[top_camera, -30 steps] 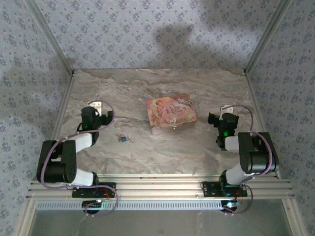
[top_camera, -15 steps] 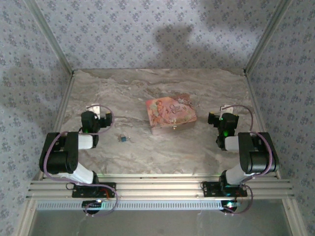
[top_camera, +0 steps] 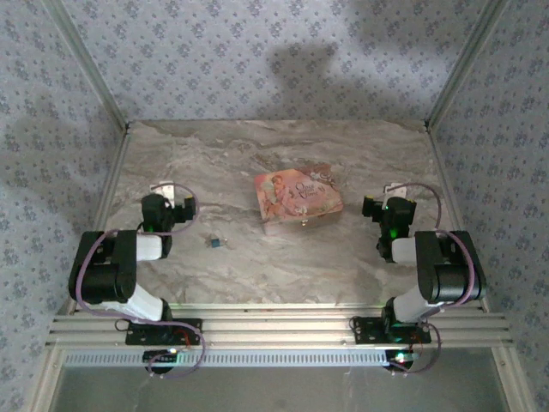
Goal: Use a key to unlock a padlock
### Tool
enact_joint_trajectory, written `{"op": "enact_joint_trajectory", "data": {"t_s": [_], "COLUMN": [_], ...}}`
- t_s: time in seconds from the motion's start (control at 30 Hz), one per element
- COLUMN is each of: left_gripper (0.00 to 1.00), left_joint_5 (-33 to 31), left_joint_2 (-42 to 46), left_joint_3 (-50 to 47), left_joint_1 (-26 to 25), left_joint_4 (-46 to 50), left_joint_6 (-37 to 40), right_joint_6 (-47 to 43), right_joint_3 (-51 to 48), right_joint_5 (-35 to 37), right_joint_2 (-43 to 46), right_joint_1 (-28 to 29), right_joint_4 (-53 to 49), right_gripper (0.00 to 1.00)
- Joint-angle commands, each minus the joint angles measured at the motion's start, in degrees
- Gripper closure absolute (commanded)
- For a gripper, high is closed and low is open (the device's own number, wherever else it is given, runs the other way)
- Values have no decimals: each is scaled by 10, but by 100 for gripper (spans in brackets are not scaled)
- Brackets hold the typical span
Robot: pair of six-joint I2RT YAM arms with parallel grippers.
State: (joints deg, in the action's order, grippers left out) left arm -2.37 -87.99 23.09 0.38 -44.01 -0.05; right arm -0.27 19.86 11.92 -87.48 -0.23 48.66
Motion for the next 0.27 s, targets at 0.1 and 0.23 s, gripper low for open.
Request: {"op": "enact_joint_trajectory", "data": {"t_s": [0.1,0.23], "left_gripper": [2,2], "left_joint_5": [6,6], "left_joint_2": [1,1], "left_joint_3": [5,6], "left_joint_1": [3,3], "left_joint_4": [-27,-27], "left_joint_6": [-6,-6], "right_joint_6": [3,3], "right_joint_3": [15,14], "right_joint_5": [-8,-10], "right_joint_2": [-1,0], "right_joint_1": [2,0], "right_joint_4": [4,5], "right_gripper": [0,0]}}
